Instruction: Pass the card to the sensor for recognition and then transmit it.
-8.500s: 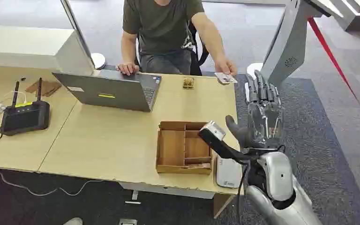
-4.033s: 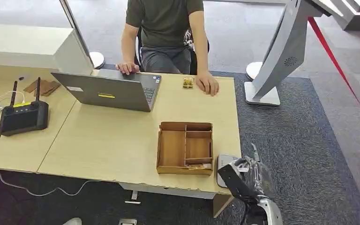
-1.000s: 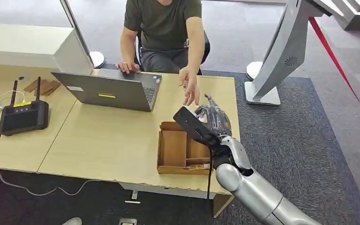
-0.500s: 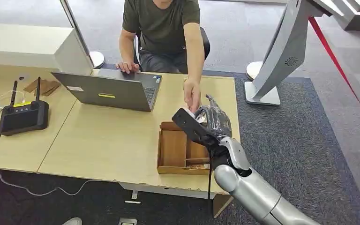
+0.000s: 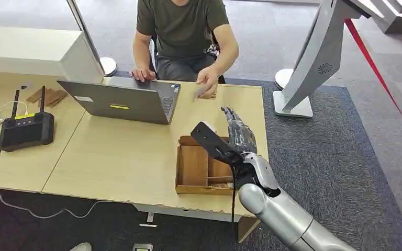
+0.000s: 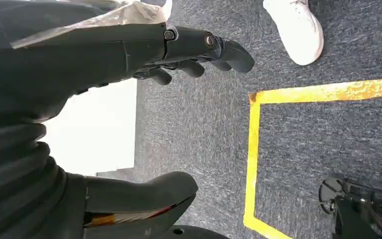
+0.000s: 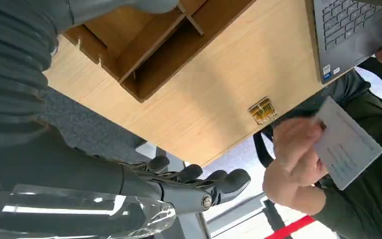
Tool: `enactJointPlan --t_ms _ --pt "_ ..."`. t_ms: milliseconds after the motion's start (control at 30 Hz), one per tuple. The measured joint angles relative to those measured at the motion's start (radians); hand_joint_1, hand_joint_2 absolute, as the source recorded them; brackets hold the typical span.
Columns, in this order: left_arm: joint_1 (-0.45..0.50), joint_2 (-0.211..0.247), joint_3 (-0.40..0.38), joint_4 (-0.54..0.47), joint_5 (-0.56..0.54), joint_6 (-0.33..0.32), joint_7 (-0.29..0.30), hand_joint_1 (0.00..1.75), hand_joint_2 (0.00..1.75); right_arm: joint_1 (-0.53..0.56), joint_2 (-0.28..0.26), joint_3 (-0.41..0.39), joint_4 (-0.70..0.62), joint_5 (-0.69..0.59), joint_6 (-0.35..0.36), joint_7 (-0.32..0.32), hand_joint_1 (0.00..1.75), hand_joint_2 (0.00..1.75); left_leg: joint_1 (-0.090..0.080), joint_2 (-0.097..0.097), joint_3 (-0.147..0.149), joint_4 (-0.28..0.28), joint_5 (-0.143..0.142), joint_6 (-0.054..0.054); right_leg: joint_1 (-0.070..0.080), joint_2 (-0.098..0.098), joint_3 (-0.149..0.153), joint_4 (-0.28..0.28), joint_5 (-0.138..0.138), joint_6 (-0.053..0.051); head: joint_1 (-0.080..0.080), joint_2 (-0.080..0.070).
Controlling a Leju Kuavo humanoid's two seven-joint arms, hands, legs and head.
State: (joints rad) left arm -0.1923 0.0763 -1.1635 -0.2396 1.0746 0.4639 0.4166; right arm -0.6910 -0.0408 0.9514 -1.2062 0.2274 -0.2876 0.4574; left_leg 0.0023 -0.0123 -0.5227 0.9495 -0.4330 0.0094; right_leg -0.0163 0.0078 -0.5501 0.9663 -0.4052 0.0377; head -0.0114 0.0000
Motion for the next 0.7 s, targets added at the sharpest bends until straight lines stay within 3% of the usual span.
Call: enactJointPlan --t_ms 700 --pt "0.002 0.0 -0.001 0.0 0.003 0.002 -0.003 0.0 1.75 0.002 -0.001 -0.001 -0.002 0.017 -0.009 -0.006 0.0 1.75 0.0 0.0 0.0 0.0 0.0 0.0 0.0 0.0 0.0 0.0 0.0 0.0 0.0 0.0"
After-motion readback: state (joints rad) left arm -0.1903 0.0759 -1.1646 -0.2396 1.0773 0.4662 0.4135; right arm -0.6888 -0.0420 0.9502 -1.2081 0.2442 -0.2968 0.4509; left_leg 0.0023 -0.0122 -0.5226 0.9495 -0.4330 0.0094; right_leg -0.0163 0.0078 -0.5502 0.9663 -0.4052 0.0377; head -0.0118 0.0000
